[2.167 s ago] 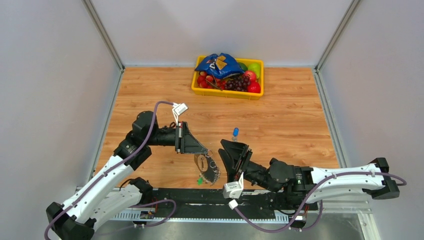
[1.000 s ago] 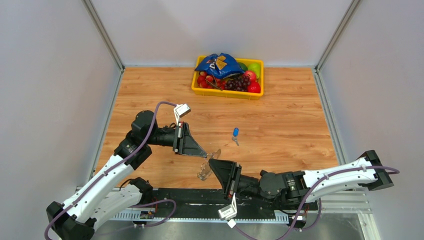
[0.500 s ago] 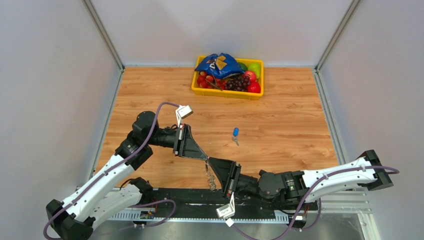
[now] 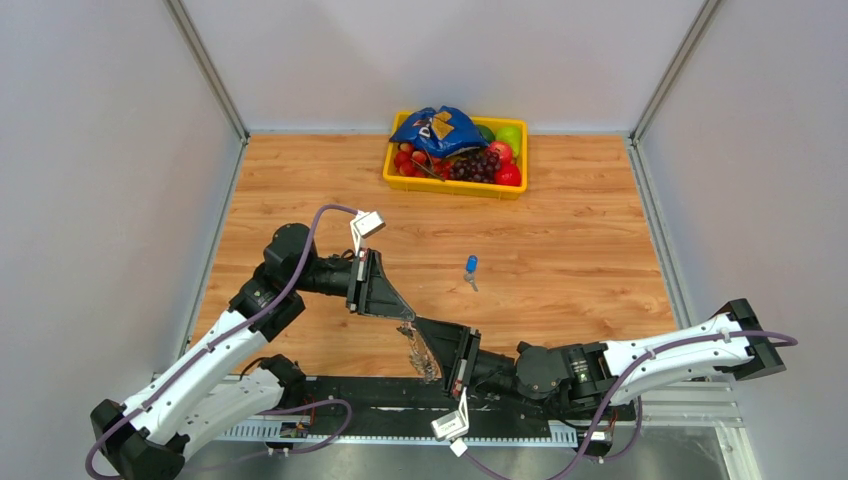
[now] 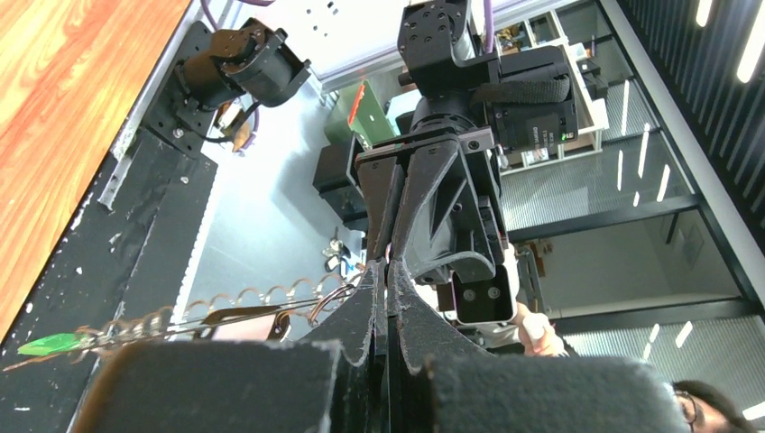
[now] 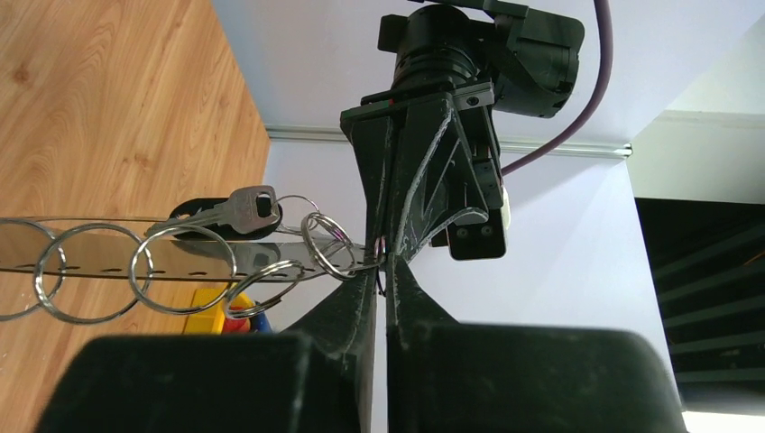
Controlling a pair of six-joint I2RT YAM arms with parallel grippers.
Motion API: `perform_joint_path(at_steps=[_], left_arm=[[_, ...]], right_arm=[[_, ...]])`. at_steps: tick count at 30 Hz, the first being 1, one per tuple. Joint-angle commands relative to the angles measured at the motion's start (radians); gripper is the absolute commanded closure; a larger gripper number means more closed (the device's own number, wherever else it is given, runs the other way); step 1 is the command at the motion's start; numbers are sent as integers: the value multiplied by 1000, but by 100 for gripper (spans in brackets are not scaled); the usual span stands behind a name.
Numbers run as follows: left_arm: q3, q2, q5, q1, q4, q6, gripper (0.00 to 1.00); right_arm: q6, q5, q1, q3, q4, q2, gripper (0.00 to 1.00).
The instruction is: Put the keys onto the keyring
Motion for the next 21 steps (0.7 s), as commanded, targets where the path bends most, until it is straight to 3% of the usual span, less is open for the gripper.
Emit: perform_joint_path(at_steps=[1, 11, 14, 21], left_arm=[[30, -10, 27, -16, 40, 18, 100], [60, 5, 38, -16, -10, 62, 96], [81, 8, 32, -16, -45, 107, 80], [138, -7, 17, -16, -114, 235, 59]], right_arm=[[6, 33, 0, 39, 35, -5, 97], [69, 39, 12, 37, 19, -58, 100], [94, 45, 13, 40, -2, -72, 100], [287, 23, 15, 94, -130, -99, 100]])
